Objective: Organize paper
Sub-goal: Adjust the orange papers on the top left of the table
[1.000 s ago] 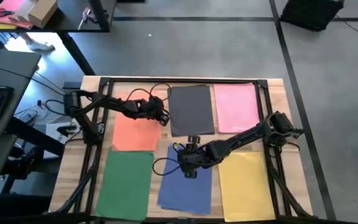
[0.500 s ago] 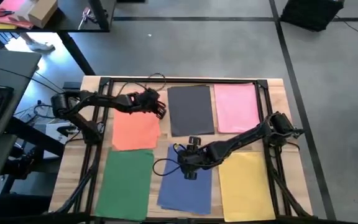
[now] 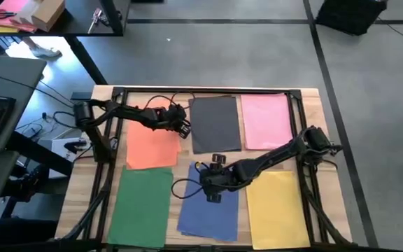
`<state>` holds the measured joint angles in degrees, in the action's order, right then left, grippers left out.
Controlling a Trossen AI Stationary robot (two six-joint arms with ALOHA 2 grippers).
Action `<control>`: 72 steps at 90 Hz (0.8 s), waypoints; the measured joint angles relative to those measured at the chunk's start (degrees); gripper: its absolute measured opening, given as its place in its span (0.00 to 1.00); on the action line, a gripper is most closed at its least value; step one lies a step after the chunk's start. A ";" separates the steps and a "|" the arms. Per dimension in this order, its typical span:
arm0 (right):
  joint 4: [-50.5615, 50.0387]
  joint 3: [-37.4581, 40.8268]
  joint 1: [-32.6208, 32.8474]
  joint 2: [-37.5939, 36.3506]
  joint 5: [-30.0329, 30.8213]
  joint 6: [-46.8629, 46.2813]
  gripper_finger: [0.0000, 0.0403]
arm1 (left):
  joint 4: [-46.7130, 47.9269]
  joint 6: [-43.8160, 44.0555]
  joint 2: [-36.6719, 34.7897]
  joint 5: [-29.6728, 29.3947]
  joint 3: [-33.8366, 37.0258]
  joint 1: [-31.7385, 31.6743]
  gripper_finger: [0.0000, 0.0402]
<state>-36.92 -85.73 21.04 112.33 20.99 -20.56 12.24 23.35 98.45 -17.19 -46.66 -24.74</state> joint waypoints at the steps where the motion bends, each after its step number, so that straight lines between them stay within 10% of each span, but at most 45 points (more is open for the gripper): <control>1: 0.02 0.00 0.01 0.00 0.00 0.00 0.44 | 1.12 -0.24 -0.28 -0.62 -0.20 -0.23 0.00; 25: -0.10 0.00 0.25 0.00 -0.09 -1.50 0.44 | 15.63 -1.10 -9.91 -5.20 -2.11 0.94 0.00; 72: 2.12 0.00 1.24 0.22 -0.15 -2.87 0.44 | 18.65 17.08 -16.94 5.14 8.45 29.55 0.00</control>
<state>-34.80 -85.73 22.28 112.55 20.84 -23.42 30.89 40.44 81.51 -12.05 -38.21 4.81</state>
